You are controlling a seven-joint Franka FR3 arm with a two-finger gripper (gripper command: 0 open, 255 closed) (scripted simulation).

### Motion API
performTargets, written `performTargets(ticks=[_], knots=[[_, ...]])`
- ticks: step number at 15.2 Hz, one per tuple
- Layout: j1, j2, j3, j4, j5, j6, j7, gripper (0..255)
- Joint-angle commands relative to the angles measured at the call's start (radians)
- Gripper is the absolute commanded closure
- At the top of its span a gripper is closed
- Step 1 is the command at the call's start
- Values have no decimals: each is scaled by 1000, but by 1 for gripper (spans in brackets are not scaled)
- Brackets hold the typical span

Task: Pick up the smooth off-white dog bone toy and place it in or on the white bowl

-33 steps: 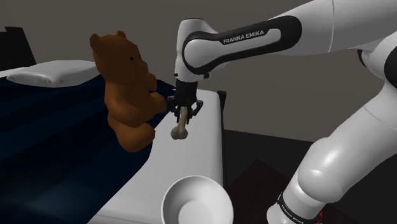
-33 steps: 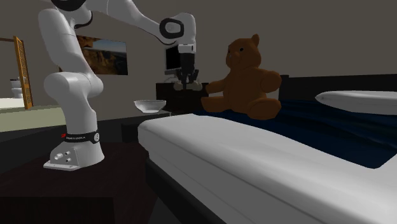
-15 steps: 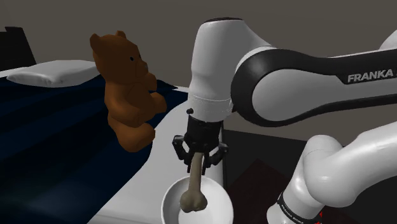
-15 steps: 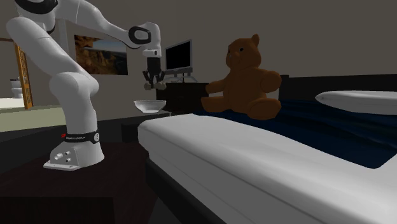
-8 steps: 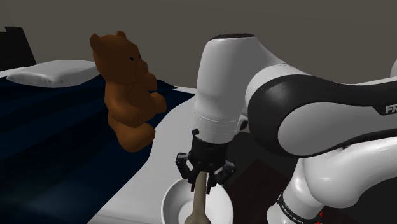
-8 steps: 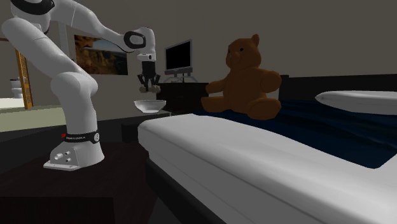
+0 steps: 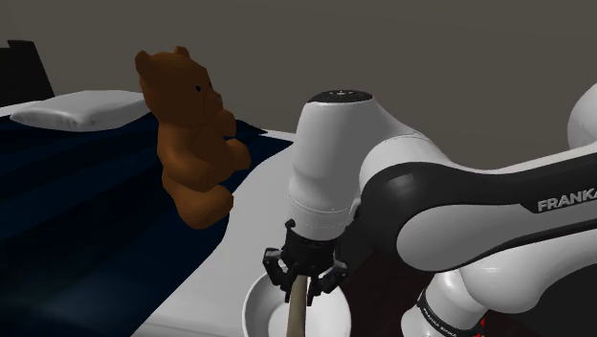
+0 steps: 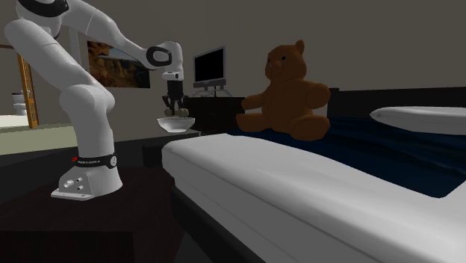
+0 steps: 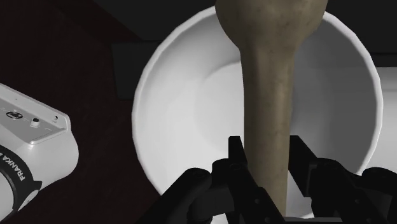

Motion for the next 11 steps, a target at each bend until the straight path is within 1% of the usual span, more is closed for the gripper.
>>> performTargets(ticks=[1, 9, 10, 11], knots=[[1, 11, 13, -22, 9, 34, -2, 255], [2, 12, 13, -22, 8, 34, -1, 255], [1, 12, 13, -22, 8, 35, -1, 0], [1, 13, 13, -21, 8, 35, -1, 0]])
